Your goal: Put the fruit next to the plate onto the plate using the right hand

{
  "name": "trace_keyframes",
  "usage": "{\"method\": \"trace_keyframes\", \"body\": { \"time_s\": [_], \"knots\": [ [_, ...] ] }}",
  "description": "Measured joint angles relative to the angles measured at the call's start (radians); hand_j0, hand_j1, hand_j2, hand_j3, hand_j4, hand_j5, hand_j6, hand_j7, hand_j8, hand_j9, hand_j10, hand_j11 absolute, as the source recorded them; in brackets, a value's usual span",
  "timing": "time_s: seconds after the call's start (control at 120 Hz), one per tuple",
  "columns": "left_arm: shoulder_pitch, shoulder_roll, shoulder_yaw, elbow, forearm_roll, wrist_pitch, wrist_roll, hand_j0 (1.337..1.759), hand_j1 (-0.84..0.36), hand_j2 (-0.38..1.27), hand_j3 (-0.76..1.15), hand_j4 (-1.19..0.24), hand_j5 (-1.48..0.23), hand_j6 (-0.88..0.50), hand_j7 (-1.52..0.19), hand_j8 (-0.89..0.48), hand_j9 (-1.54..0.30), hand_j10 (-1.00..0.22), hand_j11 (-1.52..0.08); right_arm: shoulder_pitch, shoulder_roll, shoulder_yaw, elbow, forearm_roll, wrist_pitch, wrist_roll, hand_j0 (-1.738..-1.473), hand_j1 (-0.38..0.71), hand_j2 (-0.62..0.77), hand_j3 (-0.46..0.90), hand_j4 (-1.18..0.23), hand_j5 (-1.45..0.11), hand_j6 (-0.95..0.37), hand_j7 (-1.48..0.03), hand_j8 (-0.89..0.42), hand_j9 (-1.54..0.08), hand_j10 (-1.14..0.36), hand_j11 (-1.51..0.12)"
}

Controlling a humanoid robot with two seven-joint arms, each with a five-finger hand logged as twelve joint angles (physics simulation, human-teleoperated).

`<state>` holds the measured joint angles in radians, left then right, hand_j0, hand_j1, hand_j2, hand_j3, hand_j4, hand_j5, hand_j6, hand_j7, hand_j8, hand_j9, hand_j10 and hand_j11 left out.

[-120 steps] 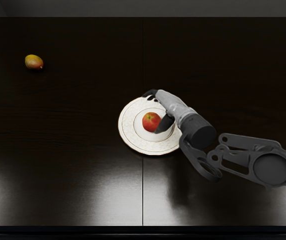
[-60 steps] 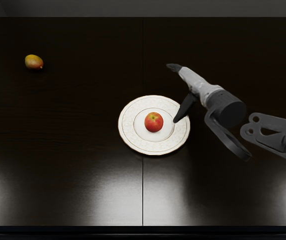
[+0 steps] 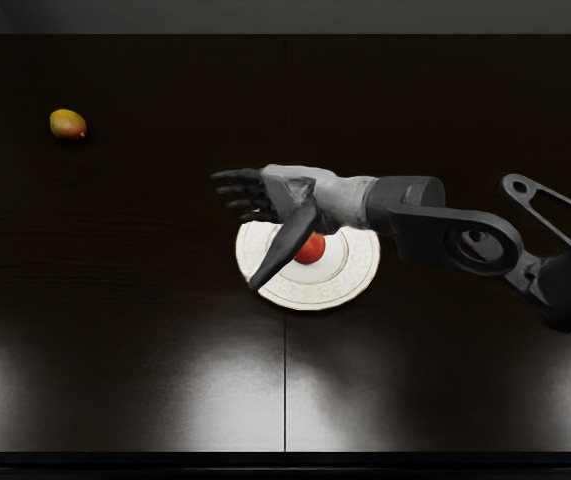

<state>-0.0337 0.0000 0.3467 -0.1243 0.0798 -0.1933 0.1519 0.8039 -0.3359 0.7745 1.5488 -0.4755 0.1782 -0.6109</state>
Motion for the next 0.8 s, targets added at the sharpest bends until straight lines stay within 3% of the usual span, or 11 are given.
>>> {"method": "trace_keyframes", "body": {
  "time_s": [0.125, 0.275, 0.55, 0.8],
  "knots": [
    [0.0, 0.0, 0.0, 0.0, 0.0, 0.0, 0.0, 1.658, 0.07, 0.05, 0.0, -0.23, -0.3, -0.23, -0.3, -0.23, -0.3, -0.23, -0.3, -0.089, -0.133, 0.083, -0.027, 0.163, 0.239, 0.0, -1.658, -0.3, -0.01, 0.0, -0.04, -0.05, -0.04, -0.05, -0.04, -0.05, -0.04, -0.05],
    [0.0, 0.0, 0.0, 0.0, 0.0, 0.0, 0.0, 1.658, 0.07, 0.05, 0.0, -0.23, -0.3, -0.23, -0.3, -0.23, -0.3, -0.23, -0.3, -0.127, -0.259, 0.113, -0.072, 0.254, 0.378, 0.004, -1.658, -0.3, -0.01, 0.0, -0.04, -0.05, -0.04, -0.05, -0.04, -0.05, -0.04, -0.05],
    [0.0, 0.0, 0.0, 0.0, 0.0, 0.0, 0.0, 1.658, 0.07, 0.05, 0.0, -0.23, -0.3, -0.23, -0.3, -0.23, -0.3, -0.23, -0.3, -0.203, -0.472, 0.115, -0.162, 0.382, 0.429, 0.046, -1.658, -0.31, -0.01, 0.0, -0.04, -0.05, -0.04, -0.05, -0.04, -0.05, -0.04, -0.05],
    [0.0, 0.0, 0.0, -0.001, 0.001, 0.0, 0.0, 1.658, 0.07, 0.05, 0.0, -0.23, -0.3, -0.23, -0.3, -0.23, -0.3, -0.23, -0.3, -0.236, -0.559, 0.119, -0.248, 0.431, 0.433, 0.055, -1.658, -0.31, -0.01, 0.0, -0.04, -0.05, -0.04, -0.05, -0.04, -0.05, -0.04, -0.05]
  ]
}}
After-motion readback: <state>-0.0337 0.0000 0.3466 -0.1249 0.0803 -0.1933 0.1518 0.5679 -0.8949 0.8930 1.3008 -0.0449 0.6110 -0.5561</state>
